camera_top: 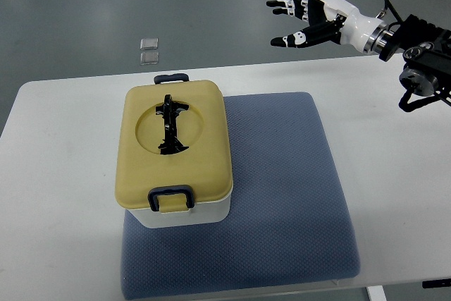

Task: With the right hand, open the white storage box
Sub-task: 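Move the right hand over the yellow lid toward its black handle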

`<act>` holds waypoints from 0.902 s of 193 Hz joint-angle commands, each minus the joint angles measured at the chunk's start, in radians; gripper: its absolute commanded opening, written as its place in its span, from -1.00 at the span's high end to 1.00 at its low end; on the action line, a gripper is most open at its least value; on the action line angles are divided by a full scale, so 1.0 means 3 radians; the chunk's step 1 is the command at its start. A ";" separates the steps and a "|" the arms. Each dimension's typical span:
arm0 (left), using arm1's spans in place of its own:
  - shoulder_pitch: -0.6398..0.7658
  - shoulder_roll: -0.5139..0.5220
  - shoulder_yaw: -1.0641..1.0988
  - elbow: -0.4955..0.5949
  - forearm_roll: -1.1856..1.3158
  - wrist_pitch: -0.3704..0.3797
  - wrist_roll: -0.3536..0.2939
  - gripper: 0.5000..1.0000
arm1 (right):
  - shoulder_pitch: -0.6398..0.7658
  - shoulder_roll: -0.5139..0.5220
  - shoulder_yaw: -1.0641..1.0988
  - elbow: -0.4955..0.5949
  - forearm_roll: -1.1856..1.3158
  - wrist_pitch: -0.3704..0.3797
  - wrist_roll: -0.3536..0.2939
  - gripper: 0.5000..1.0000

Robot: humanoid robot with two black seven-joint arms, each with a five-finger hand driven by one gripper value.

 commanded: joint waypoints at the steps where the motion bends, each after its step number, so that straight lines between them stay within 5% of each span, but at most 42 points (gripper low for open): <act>1: 0.0000 0.0000 0.0000 0.0000 0.0000 0.0002 0.0000 -1.00 | 0.0329 0.0032 -0.0372 0.0100 -0.0048 -0.0059 0.0018 -0.60; 41: 0.0005 0.0000 0.0000 0.0000 0.0000 -0.0003 0.0000 -1.00 | 0.0872 0.0119 -0.0843 0.0314 -0.0482 -0.0233 0.0018 -0.60; 93: 0.0000 0.0000 0.0000 0.0000 0.0000 -0.0003 0.0000 -1.00 | 0.1398 0.0293 -0.1109 0.0805 -0.1270 -0.0760 0.0018 -0.60; 174: 0.0000 0.0000 0.0000 0.0000 0.0000 0.0002 0.0000 -1.00 | 0.1583 0.0671 -0.1257 0.0908 -0.2088 -0.1230 0.0018 -0.56</act>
